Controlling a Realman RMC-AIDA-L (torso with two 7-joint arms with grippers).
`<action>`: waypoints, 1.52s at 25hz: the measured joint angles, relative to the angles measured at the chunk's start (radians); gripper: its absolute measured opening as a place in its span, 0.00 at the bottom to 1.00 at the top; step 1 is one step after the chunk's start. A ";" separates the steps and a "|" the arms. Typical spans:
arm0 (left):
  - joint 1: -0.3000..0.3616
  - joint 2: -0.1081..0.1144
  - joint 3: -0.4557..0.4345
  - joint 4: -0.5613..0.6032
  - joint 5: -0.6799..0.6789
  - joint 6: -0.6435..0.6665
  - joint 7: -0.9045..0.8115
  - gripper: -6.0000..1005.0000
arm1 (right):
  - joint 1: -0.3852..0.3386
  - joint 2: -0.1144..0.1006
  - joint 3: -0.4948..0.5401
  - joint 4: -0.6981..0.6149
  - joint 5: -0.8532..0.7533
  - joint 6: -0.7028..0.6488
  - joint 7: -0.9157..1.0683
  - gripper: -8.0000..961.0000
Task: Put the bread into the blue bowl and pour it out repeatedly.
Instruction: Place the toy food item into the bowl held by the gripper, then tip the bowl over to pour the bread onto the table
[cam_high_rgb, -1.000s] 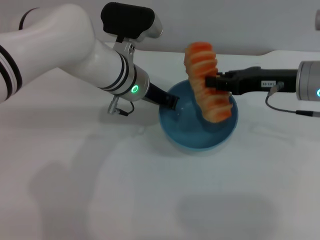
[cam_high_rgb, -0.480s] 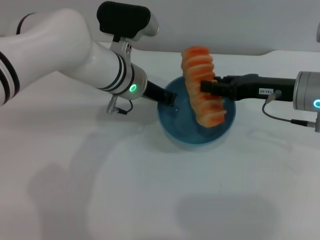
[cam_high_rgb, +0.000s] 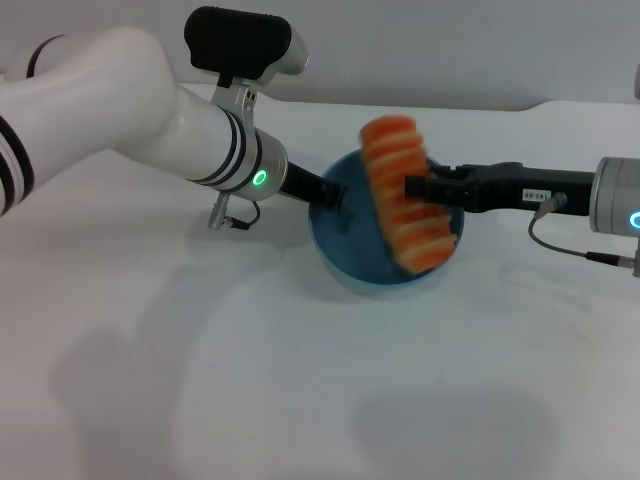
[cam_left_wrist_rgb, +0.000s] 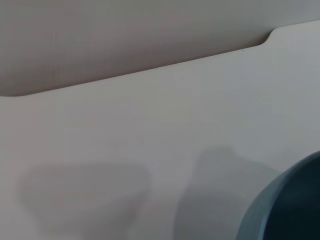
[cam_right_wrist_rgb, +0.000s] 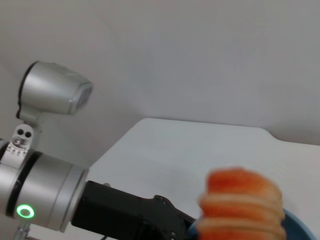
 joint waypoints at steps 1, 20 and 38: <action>0.000 0.000 0.000 0.000 0.000 0.000 0.000 0.01 | -0.002 0.000 0.000 0.001 0.000 0.003 0.000 0.48; -0.002 -0.001 0.041 0.011 -0.001 -0.022 0.000 0.01 | -0.275 -0.006 0.182 -0.299 0.036 0.003 0.057 0.59; -0.123 -0.009 0.365 -0.033 -0.044 -0.432 -0.009 0.01 | -0.390 0.002 0.285 -0.149 0.009 0.068 -0.140 0.59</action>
